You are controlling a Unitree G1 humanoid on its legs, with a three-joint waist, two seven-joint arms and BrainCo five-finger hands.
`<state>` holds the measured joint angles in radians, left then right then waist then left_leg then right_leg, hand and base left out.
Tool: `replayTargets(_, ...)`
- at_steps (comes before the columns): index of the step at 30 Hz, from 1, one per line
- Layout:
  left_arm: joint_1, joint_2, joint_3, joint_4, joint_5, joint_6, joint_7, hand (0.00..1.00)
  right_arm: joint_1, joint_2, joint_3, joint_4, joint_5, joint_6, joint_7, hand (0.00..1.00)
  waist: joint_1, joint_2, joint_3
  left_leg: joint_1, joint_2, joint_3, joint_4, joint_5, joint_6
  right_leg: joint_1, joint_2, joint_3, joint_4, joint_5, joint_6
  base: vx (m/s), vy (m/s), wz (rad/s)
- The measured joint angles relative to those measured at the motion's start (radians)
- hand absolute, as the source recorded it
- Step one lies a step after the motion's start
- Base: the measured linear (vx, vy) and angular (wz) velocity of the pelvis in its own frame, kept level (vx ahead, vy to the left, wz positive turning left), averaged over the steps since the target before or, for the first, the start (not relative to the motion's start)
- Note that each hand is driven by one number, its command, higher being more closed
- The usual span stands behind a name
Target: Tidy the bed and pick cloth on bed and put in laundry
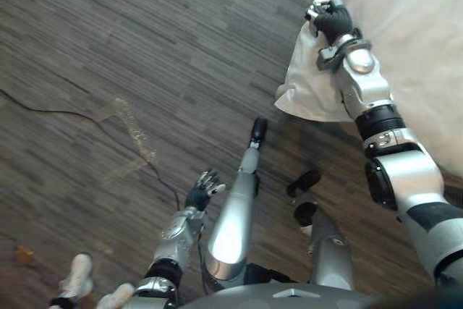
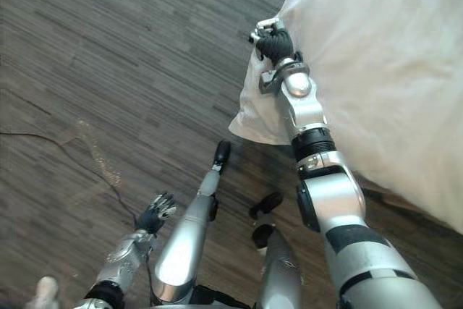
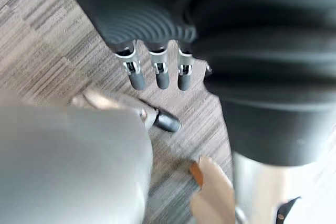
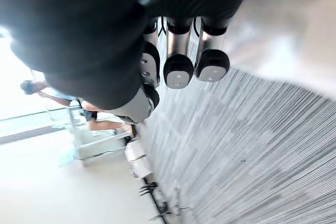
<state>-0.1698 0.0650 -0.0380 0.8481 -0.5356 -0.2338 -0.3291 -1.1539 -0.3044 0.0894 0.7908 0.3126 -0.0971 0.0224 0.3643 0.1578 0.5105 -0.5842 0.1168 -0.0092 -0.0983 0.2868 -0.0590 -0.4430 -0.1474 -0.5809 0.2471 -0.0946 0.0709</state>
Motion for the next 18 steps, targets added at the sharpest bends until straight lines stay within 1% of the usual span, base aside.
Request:
replayTargets(1,-0.025,-0.002,0.008,-0.001,-0.007,-0.013,0.003,0.00,0.002,0.006,0.000,-0.025,0.000,-0.004,-0.011,1.00,0.011,0.001,0.000,-0.029,0.005,0.004,0.000,0.003,-0.004,-0.039,0.000,0.008,0.019,-0.007,-0.005,0.00,-0.041,-0.11)
replayTargets(2,-0.032,-0.004,0.013,0.000,-0.007,-0.014,0.005,0.00,0.004,0.010,0.000,-0.032,0.002,-0.005,-0.013,1.00,0.010,0.001,0.000,-0.036,0.006,0.003,0.000,0.003,-0.005,-0.049,-0.001,0.008,0.025,-0.009,-0.006,0.02,-0.048,-0.06)
replayTargets(3,-0.048,-0.016,0.038,-0.001,-0.007,-0.013,0.010,0.00,0.006,0.019,0.000,-0.049,0.031,-0.005,-0.019,1.00,0.010,0.001,0.000,-0.057,0.007,0.006,0.000,0.007,-0.007,-0.078,-0.007,0.009,0.048,-0.016,-0.009,0.03,-0.041,0.02)
replayTargets(4,-0.057,-0.043,0.079,-0.002,-0.003,-0.014,0.024,0.00,0.016,0.026,0.001,-0.074,0.068,-0.007,-0.019,1.00,0.011,0.000,-0.001,-0.072,0.004,0.021,0.000,0.009,-0.005,-0.109,-0.020,0.015,0.078,-0.027,-0.007,0.04,-0.028,0.01)
replayTargets(5,-0.058,-0.053,0.092,-0.002,-0.002,-0.014,0.030,0.00,0.019,0.032,0.001,-0.080,0.078,-0.007,-0.019,1.00,0.010,0.000,-0.001,-0.075,0.003,0.027,0.000,0.009,-0.005,-0.116,-0.026,0.018,0.087,-0.031,-0.005,0.05,-0.010,-0.05)
replayTargets(6,-0.058,-0.079,0.125,-0.003,0.000,-0.014,0.035,0.00,0.036,0.054,0.001,-0.093,0.106,-0.008,-0.016,1.00,0.005,-0.001,-0.001,-0.080,-0.003,0.039,0.000,0.009,-0.004,-0.136,-0.038,0.027,0.110,-0.039,-0.006,0.07,0.004,-0.13)
replayTargets(7,-0.057,-0.106,0.154,-0.005,0.008,-0.014,0.056,0.00,0.073,0.083,0.005,-0.108,0.139,-0.010,0.004,1.00,0.000,-0.003,0.000,-0.081,-0.008,0.055,0.000,0.008,-0.001,-0.152,-0.052,0.036,0.129,-0.047,-0.008,0.07,0.004,-0.13)
replayTargets(8,-0.056,-0.116,0.166,-0.005,0.008,-0.015,0.060,0.00,0.090,0.096,0.009,-0.111,0.145,-0.010,0.012,1.00,-0.005,-0.003,0.000,-0.081,-0.010,0.058,0.000,0.007,-0.001,-0.156,-0.056,0.040,0.137,-0.049,-0.007,0.08,0.007,-0.08)
replayTargets(9,-0.054,-0.135,0.187,-0.008,0.009,-0.017,0.074,0.00,0.136,0.129,0.026,-0.121,0.153,-0.011,0.029,1.00,-0.024,-0.004,0.000,-0.081,-0.016,0.064,0.001,0.012,0.006,-0.163,-0.067,0.045,0.152,-0.056,-0.004,0.09,0.005,-0.05)
replayTargets(10,-0.054,-0.141,0.195,-0.009,0.012,-0.018,0.089,0.00,0.206,0.171,0.038,-0.123,0.157,-0.011,0.053,1.00,-0.047,-0.011,0.000,-0.080,-0.017,0.074,0.001,0.014,0.009,-0.170,-0.070,0.052,0.160,-0.057,-0.004,0.09,0.004,-0.07)
replayTargets(11,-0.054,-0.141,0.197,-0.009,0.012,-0.018,0.095,0.00,0.232,0.184,0.038,-0.122,0.157,-0.011,0.057,1.00,-0.052,-0.015,0.000,-0.079,-0.017,0.079,0.001,0.014,0.009,-0.173,-0.071,0.056,0.163,-0.057,-0.004,0.10,0.003,-0.17)
replayTargets(12,-0.054,-0.143,0.197,-0.008,0.012,-0.020,0.108,0.00,0.292,0.217,0.038,-0.106,0.165,-0.015,0.063,1.00,-0.065,-0.023,0.000,-0.071,-0.019,0.093,0.001,0.014,0.009,-0.178,-0.075,0.073,0.172,-0.057,-0.004,0.08,0.004,-0.16)
replayTargets(13,-0.054,-0.146,0.195,-0.004,0.012,-0.020,0.118,0.00,0.338,0.230,0.048,-0.090,0.176,-0.024,0.087,1.00,-0.079,-0.024,0.001,-0.061,-0.021,0.101,0.001,0.014,0.009,-0.175,-0.080,0.081,0.179,-0.057,-0.004,0.08,0.006,-0.22)
replayTargets(14,-0.053,-0.147,0.192,0.001,0.012,-0.020,0.133,0.00,0.396,0.256,0.060,-0.068,0.176,-0.031,0.090,1.00,-0.102,-0.026,0.001,-0.037,-0.026,0.114,0.001,0.014,0.009,-0.163,-0.086,0.098,0.186,-0.057,-0.004,0.06,0.003,-0.24)
replayTargets(15,-0.052,-0.143,0.161,0.002,0.011,-0.022,0.147,0.00,0.450,0.278,0.058,-0.020,0.179,-0.033,0.081,1.00,-0.128,-0.027,0.002,0.000,-0.032,0.126,0.001,0.012,0.007,-0.135,-0.093,0.109,0.186,-0.059,-0.001,0.05,0.000,-0.25)
replayTargets(16,-0.050,-0.136,0.149,0.004,0.009,-0.023,0.154,0.00,0.469,0.280,0.058,-0.004,0.180,-0.036,0.079,1.00,-0.138,-0.027,0.002,0.017,-0.034,0.133,0.001,0.009,0.003,-0.123,-0.094,0.117,0.186,-0.061,0.002,0.02,-0.009,-0.28)
replayTargets(17,-0.050,-0.132,0.107,0.003,0.007,-0.026,0.164,0.00,0.510,0.281,0.058,0.019,0.180,-0.050,0.079,1.00,-0.157,-0.030,0.002,0.048,-0.038,0.139,0.001,0.005,-0.003,-0.101,-0.097,0.132,0.184,-0.066,0.002,-0.03,-0.020,-0.32)
replayTargets(18,-0.050,-0.129,0.064,0.003,0.007,-0.030,0.170,0.00,0.551,0.281,0.062,0.021,0.175,-0.063,0.079,1.00,-0.178,-0.034,0.001,0.076,-0.042,0.139,0.000,-0.010,-0.017,-0.082,-0.098,0.142,0.180,-0.079,0.001,-0.03,-0.022,-0.30)
